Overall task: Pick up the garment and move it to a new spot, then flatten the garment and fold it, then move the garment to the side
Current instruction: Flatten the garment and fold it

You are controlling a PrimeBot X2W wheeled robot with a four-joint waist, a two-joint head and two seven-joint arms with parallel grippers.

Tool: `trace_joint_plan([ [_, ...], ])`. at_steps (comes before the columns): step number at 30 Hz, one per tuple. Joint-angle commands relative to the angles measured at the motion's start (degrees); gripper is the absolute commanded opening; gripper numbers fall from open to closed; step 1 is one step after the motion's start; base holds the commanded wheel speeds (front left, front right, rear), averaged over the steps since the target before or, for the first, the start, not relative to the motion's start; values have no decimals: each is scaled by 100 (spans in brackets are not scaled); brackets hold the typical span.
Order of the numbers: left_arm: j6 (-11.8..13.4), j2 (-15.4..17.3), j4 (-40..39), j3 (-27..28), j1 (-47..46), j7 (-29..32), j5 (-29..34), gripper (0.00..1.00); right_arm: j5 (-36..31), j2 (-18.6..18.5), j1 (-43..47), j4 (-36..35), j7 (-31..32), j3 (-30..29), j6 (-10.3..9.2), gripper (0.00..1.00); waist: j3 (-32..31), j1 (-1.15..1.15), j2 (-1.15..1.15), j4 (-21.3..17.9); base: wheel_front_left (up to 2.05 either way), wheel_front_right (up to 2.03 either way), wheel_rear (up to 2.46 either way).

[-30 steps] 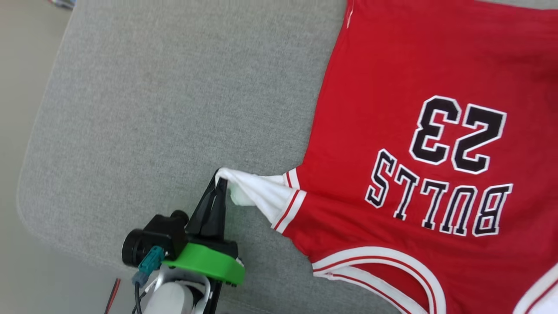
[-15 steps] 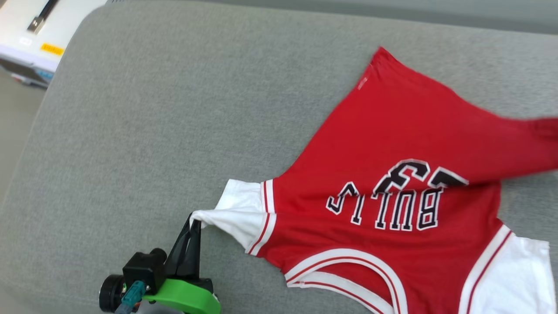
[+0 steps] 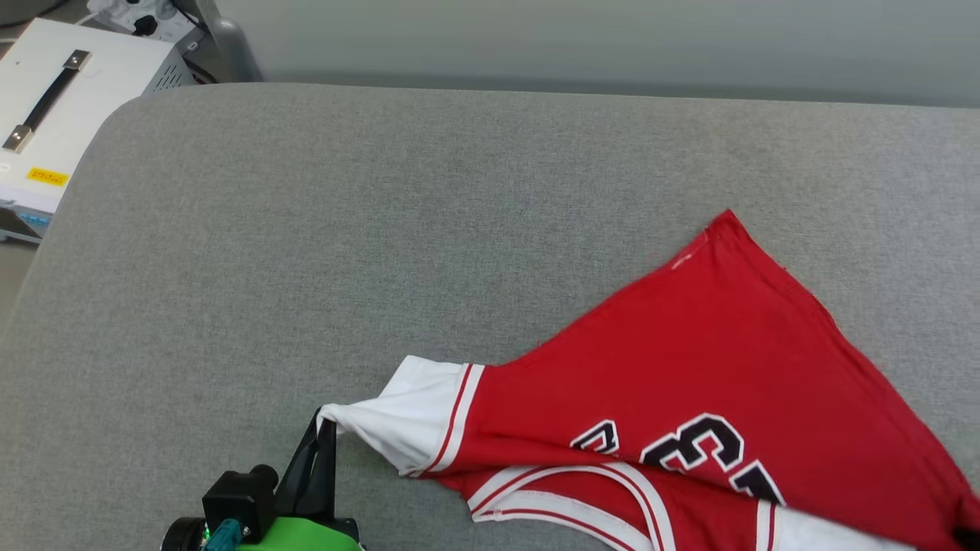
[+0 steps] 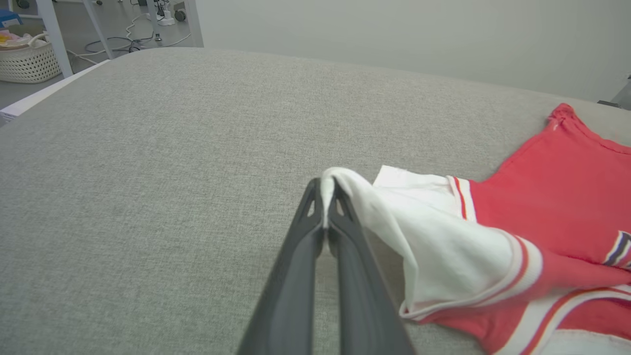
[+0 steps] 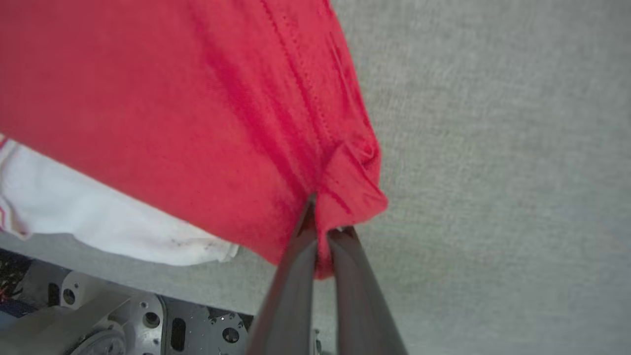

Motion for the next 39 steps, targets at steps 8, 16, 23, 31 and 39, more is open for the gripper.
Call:
trace_joint_plan([
  [8,-4,111,59,-13,54,-5,-65,0,-186,582,762,372,190,-3,-3,0,-43,0,0,-40,0,0,0],
  [16,12,137,87,-32,4,-14,-63,0,-433,713,254,-162,-532,-850,-3,100,-49,0,0,-56,0,0,0],
  [23,-9,149,-14,-125,-138,-19,-10,0,-640,565,-424,-1261,-566,-1335,-3,100,120,0,0,80,0,0,0],
  [31,-101,66,-75,-312,-597,-28,67,0,-825,282,-1891,-1844,418,-678,-3,100,622,0,0,394,0,0,0],
  [39,-112,-143,-166,-560,-1047,-38,204,0,-772,-52,-3779,-897,1670,1136,-3,100,1197,0,0,822,0,0,0],
])
